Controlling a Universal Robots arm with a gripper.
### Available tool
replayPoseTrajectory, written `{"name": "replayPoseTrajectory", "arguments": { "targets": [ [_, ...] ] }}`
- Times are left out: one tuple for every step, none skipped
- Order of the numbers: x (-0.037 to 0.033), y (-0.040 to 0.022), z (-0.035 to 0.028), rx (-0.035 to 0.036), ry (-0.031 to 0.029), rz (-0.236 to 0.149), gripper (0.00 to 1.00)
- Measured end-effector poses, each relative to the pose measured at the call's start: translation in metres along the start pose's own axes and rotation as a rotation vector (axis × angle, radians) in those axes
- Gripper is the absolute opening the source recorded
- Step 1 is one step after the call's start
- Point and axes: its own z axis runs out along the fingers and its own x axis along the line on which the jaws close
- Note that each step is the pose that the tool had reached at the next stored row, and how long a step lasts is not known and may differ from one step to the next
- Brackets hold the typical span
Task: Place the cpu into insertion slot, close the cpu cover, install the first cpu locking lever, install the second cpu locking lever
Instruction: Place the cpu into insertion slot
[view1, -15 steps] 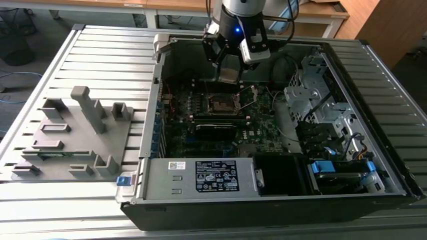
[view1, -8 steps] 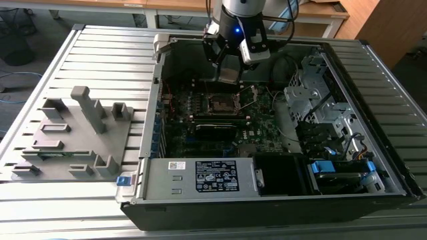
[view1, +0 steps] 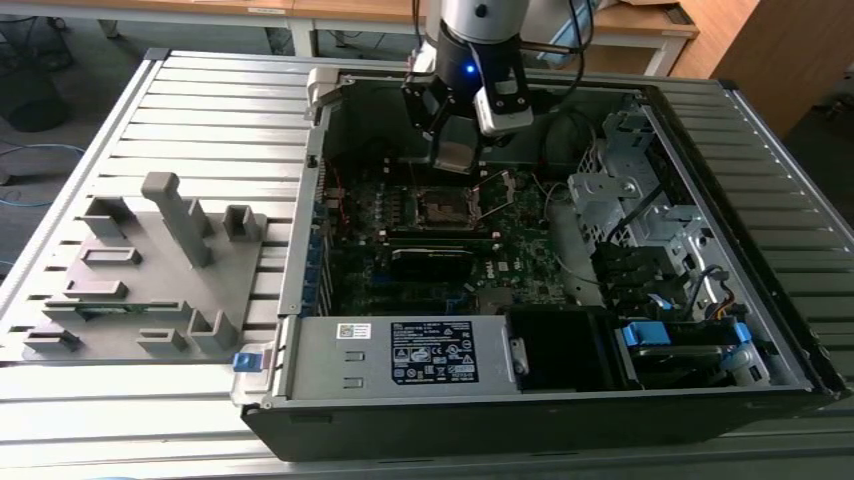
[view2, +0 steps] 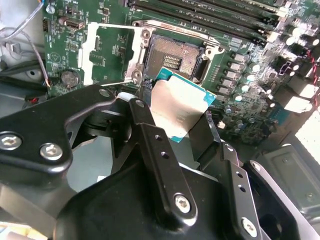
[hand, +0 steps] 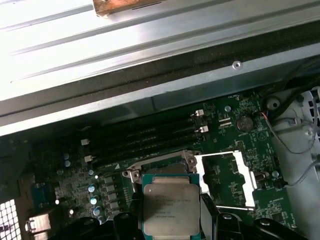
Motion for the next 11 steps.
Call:
{"name": "replayPoseTrajectory", "arguments": {
  "targets": [
    [0.0003, -0.0002, 0.0012, -0.0002, -0.0009, 0.011, 0.54],
    [0.0005, -0.0003, 0.0024, -0.0005, -0.0021, 0.024, 0.54],
    [0.0006, -0.0005, 0.0034, -0.0006, -0.0032, 0.037, 0.54],
    [0.0007, -0.0006, 0.0043, -0.0009, -0.0044, 0.051, 0.54],
    [0.0007, -0.0006, 0.0051, -0.0012, -0.0058, 0.067, 0.54],
    [0.0006, -0.0007, 0.0058, -0.0015, -0.0073, 0.084, 0.54],
    [0.0006, -0.0007, 0.0062, -0.0018, -0.0085, 0.098, 0.54],
    [0.0006, -0.0008, 0.0062, -0.0017, -0.009, 0.106, 0.54],
    [0.0006, -0.0008, 0.0062, -0.0016, -0.0091, 0.107, 0.54],
    [0.0007, -0.0008, 0.0062, -0.0017, -0.0092, 0.107, 0.54],
    [0.0007, -0.0008, 0.0063, -0.002, -0.0092, 0.107, 0.54]
  ]
}}
